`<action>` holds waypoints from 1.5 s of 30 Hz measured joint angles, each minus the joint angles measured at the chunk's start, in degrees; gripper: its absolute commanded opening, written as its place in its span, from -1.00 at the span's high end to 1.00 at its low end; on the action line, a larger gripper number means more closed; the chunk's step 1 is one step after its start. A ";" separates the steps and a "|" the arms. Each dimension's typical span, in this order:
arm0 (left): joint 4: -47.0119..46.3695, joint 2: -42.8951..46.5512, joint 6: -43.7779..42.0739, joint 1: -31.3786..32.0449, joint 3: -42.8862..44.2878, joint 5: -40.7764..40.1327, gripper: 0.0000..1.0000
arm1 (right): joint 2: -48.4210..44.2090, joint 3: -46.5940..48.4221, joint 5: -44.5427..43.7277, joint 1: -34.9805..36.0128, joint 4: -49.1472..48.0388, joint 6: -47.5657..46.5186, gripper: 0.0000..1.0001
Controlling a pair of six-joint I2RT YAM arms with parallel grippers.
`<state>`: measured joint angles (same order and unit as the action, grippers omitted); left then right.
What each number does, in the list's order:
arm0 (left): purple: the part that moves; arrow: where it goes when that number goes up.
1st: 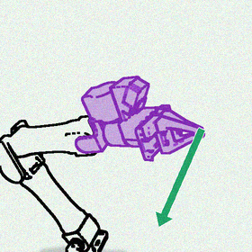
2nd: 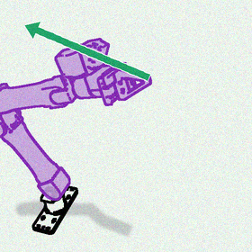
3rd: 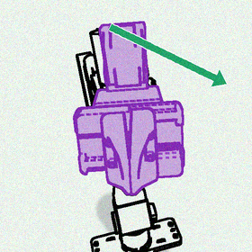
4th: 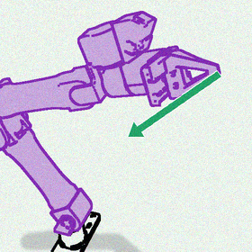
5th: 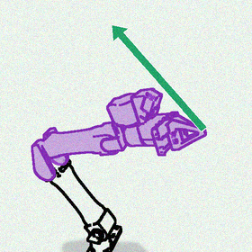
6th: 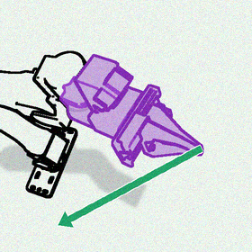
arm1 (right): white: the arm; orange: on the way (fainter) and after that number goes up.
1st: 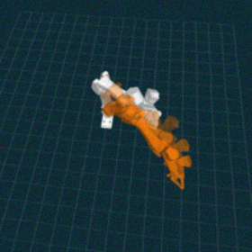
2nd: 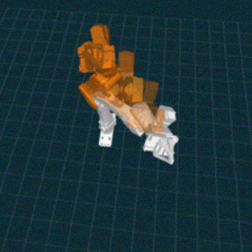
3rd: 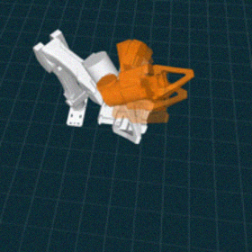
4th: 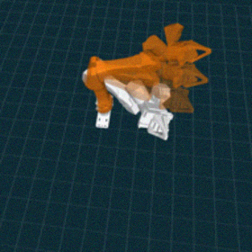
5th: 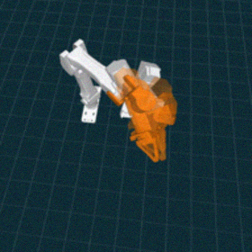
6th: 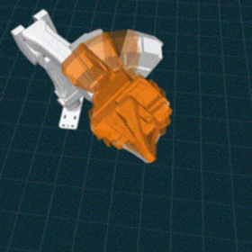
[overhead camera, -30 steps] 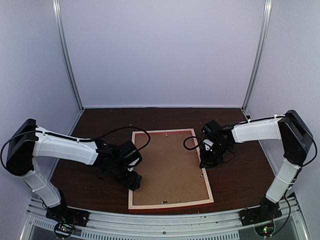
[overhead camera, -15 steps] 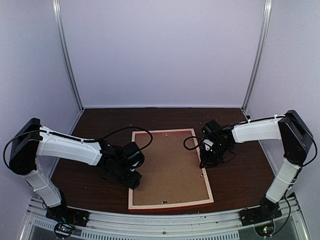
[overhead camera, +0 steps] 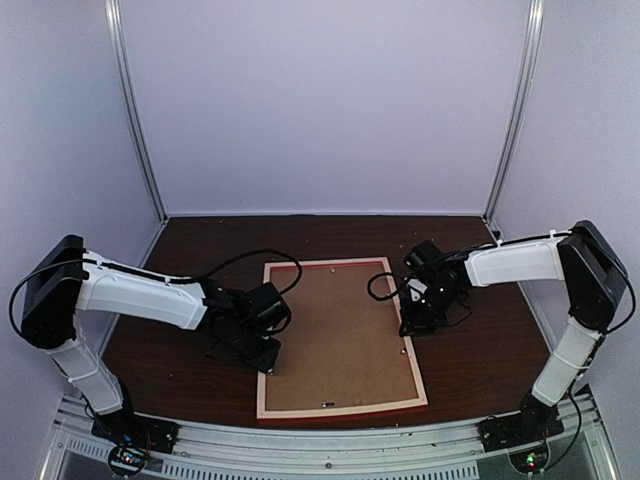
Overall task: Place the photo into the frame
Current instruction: Press the fastener onto the backboard.
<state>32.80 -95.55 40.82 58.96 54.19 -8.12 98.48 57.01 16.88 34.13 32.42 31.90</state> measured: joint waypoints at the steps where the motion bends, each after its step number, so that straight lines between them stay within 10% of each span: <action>1: 0.02 0.02 0.26 0.00 -0.04 0.17 0.21 | -0.02 -0.02 0.00 0.00 -0.07 0.00 0.92; 12: -1.27 1.33 1.70 -0.31 -1.66 1.84 0.27 | -0.17 -0.28 0.00 0.00 -0.37 0.00 0.93; 21: 1.73 3.48 1.07 -0.15 -1.51 2.97 -0.14 | -0.17 -0.28 0.00 0.00 -0.39 -0.17 0.92; 45: 6.03 2.19 5.70 0.57 -0.74 5.35 -0.09 | -0.17 -0.28 0.04 0.00 -0.44 -0.17 0.91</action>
<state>38.83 -93.36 46.52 59.53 53.45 -2.76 98.30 56.73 16.93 34.13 31.99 31.73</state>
